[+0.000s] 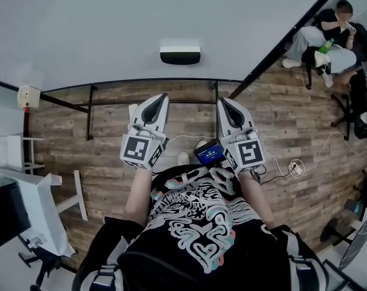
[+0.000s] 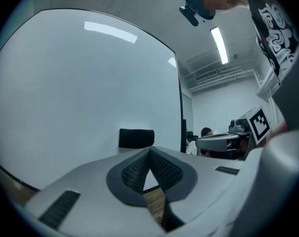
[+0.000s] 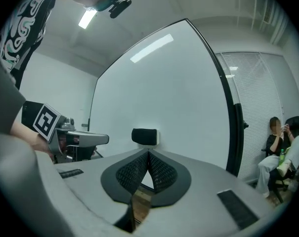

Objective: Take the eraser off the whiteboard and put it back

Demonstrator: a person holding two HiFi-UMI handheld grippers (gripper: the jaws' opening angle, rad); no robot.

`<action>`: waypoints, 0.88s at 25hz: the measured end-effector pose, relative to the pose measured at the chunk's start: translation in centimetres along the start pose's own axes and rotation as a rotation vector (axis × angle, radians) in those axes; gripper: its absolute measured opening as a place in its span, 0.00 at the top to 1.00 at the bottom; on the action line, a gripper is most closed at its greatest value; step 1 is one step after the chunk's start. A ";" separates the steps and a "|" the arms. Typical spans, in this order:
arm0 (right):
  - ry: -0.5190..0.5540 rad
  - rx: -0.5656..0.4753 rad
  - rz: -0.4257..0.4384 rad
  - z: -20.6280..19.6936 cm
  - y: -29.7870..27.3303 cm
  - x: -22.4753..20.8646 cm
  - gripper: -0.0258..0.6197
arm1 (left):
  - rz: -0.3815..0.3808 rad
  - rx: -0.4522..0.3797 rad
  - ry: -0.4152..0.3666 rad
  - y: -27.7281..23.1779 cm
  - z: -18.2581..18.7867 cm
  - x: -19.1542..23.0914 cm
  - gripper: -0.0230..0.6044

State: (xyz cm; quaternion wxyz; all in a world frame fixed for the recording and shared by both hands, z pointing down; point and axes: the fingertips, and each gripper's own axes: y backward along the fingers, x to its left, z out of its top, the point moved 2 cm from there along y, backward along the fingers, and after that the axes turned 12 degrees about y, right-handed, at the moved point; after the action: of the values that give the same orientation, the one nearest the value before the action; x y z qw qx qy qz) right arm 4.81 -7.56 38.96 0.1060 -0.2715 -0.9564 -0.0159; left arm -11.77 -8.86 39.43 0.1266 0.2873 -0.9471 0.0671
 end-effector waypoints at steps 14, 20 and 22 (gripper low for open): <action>-0.027 -0.003 -0.037 -0.1 1.2 -0.8 0.92 | 0.096 -0.051 0.014 1.1 1.2 1.6 0.93; -0.027 0.002 -0.035 -0.3 1.0 -0.9 0.92 | 0.084 -0.052 -0.011 0.7 1.4 1.2 0.93; -0.028 -0.001 -0.034 -0.3 0.9 -0.8 0.92 | 0.081 -0.054 0.000 0.7 1.5 1.2 0.93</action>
State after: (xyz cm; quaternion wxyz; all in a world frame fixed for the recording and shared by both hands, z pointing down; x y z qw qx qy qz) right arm 6.05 -7.22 39.04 0.0924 -0.2554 -0.9623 -0.0143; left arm -13.45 -9.17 38.31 0.1316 0.2452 -0.9593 0.0469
